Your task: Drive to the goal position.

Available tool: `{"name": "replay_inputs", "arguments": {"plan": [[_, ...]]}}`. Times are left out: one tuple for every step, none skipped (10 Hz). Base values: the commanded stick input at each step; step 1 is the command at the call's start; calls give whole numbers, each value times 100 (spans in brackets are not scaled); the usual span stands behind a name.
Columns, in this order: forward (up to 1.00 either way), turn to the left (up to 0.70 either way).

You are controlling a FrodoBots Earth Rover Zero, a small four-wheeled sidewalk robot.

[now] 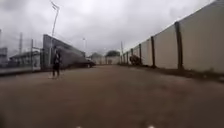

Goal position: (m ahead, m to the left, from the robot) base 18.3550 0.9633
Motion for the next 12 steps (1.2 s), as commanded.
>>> {"name": "replay_inputs", "arguments": {"plan": [[100, 0], [100, 0], [100, 0], [100, 0], [100, 0], [100, 0], [100, 0], [100, 0], [100, 0], [100, 0], [100, 0], [100, 0]]}}
